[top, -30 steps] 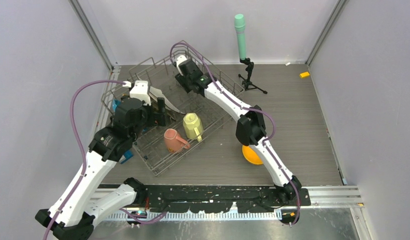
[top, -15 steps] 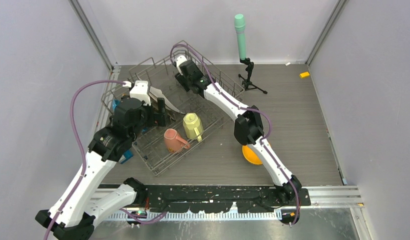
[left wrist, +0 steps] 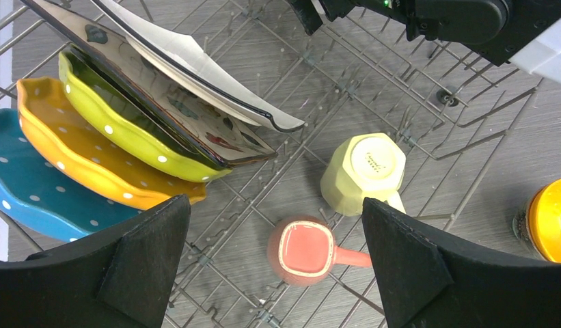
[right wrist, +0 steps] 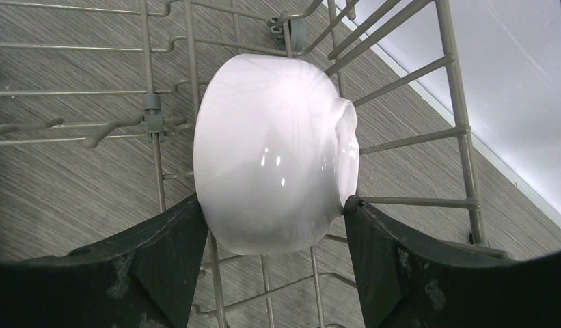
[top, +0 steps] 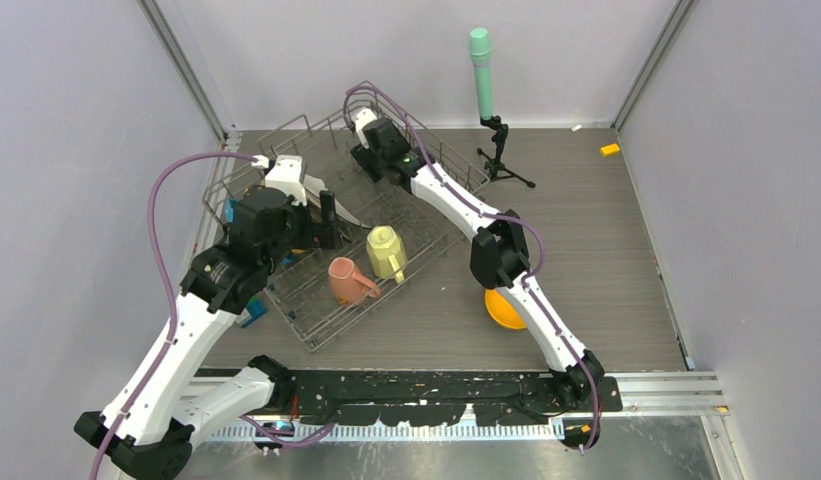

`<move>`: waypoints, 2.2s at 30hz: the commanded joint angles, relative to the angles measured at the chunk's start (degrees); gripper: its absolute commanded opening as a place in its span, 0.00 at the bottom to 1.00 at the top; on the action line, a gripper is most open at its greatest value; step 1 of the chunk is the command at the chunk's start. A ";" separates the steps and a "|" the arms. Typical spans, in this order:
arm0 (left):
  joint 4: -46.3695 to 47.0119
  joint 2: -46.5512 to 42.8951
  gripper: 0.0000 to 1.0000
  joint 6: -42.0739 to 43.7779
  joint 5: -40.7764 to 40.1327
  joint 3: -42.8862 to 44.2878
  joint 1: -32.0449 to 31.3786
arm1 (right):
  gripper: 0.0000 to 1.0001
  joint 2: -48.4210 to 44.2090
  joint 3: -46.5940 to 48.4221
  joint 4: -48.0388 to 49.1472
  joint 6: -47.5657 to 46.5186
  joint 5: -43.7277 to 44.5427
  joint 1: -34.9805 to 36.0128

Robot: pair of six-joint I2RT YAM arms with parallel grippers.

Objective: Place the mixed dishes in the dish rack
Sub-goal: Insert the bowl into the dish rack.

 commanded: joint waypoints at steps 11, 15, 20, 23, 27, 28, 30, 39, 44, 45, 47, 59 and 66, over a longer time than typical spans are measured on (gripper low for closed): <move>0.20 -0.95 1.00 0.04 1.42 1.95 0.65 | 0.77 -1.67 3.29 2.69 5.69 -7.48 0.25; 0.39 -0.79 1.00 -0.22 1.84 2.06 0.65 | 0.77 -1.67 4.43 3.34 7.28 -8.57 0.17; 0.13 -1.00 1.00 -0.57 2.24 1.85 0.65 | 0.77 -1.45 5.13 3.74 7.89 -10.14 0.08; 0.05 -1.20 1.00 -1.06 2.31 1.58 0.65 | 0.77 -1.58 5.26 2.47 7.58 -12.48 0.07; 0.12 -1.33 1.00 -1.48 2.37 1.29 0.65 | 0.77 -1.72 5.24 1.41 7.45 -12.92 0.07; 0.19 -1.28 1.00 -1.56 2.41 1.38 0.65 | 0.77 -1.73 5.17 1.31 7.46 -12.87 0.07; 0.23 -0.99 1.00 -1.66 2.71 1.51 0.65 | 0.78 -1.90 5.12 1.28 7.47 -12.54 0.07; 0.09 -1.03 1.00 -2.06 2.85 1.56 0.74 | 0.77 -4.01 4.22 1.32 8.29 -11.35 0.06; 0.11 -1.04 1.00 -2.54 3.03 1.39 0.74 | 0.72 -4.41 2.66 0.62 9.86 -8.64 0.07; 0.14 -0.99 1.00 -2.55 3.03 1.38 0.74 | 0.70 -4.43 2.24 0.69 10.07 -8.45 0.03; 0.16 -0.92 1.00 -2.55 3.09 1.46 0.74 | 0.67 -3.74 2.20 0.76 10.88 -7.55 -0.20; 0.43 -0.67 1.00 -3.32 3.74 1.34 0.74 | 0.64 -3.19 4.57 1.11 13.18 -7.07 -0.89; 0.17 -0.69 1.00 -3.70 4.30 1.55 0.74 | 0.69 -12.26 -0.42 2.45 17.29 -13.83 -0.81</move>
